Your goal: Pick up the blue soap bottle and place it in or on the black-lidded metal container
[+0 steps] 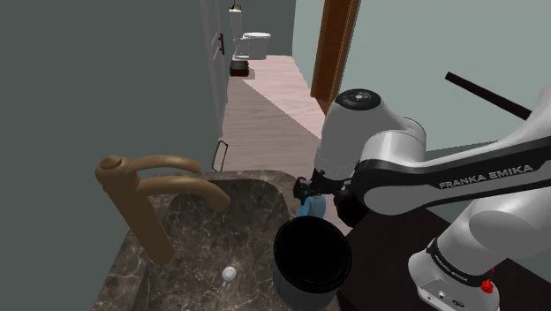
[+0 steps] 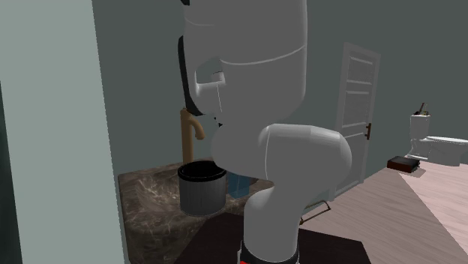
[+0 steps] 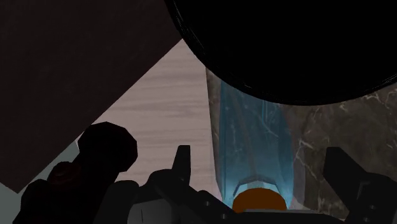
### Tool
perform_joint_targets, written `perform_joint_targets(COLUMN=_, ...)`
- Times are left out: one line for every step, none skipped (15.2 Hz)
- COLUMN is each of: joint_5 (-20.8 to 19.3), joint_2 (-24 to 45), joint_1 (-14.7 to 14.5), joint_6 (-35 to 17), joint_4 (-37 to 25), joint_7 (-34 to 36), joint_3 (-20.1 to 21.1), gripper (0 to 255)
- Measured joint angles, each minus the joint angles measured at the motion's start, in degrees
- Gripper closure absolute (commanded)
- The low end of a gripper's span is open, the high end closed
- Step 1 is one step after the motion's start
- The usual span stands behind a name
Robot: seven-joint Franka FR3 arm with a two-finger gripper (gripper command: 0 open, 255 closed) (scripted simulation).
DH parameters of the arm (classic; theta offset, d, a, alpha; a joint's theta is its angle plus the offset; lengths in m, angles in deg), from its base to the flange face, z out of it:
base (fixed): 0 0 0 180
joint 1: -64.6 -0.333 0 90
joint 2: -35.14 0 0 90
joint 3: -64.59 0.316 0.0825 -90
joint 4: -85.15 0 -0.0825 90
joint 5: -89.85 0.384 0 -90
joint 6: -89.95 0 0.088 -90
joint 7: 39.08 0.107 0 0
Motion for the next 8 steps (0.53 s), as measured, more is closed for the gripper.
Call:
perform_joint_targets(joint_5=-0.11, joint_2=0.83, joint_1=0.36, joint_6=-1.12, joint_4=0.27, joint_7=0.42, joint_3=0.60, gripper=0)
perform_joint_targets(joint_5=-0.21, joint_2=1.46, joint_1=0.68, joint_6=-2.16, joint_4=0.67, joint_7=0.58, joint_3=0.96, gripper=0)
perform_joint_targets(joint_5=-0.50, joint_2=2.43, joint_1=1.21, joint_6=-3.29, joint_4=0.82, joint_7=0.91, joint_3=1.55, gripper=0)
perform_joint_targets(joint_5=-0.69, joint_2=3.22, joint_1=1.59, joint_6=-4.30, joint_4=1.04, joint_7=1.24, joint_3=2.09, gripper=0)
perform_joint_targets(joint_5=-1.08, joint_2=4.33, joint_1=2.26, joint_6=-5.80, joint_4=1.49, joint_7=1.44, joint_3=2.66, gripper=0)
perform_joint_targets(joint_5=-1.22, joint_2=4.84, joint_1=2.51, joint_6=-6.46, joint_4=1.64, joint_7=1.68, joint_3=3.02, gripper=0)
perform_joint_targets(joint_5=-1.38, joint_2=5.21, joint_1=2.74, joint_6=-6.91, joint_4=1.71, joint_7=1.79, joint_3=3.23, gripper=0)
perform_joint_targets(joint_5=-1.44, joint_2=5.35, joint_1=2.83, joint_6=-7.04, joint_4=1.69, joint_7=1.83, joint_3=3.30, gripper=0)
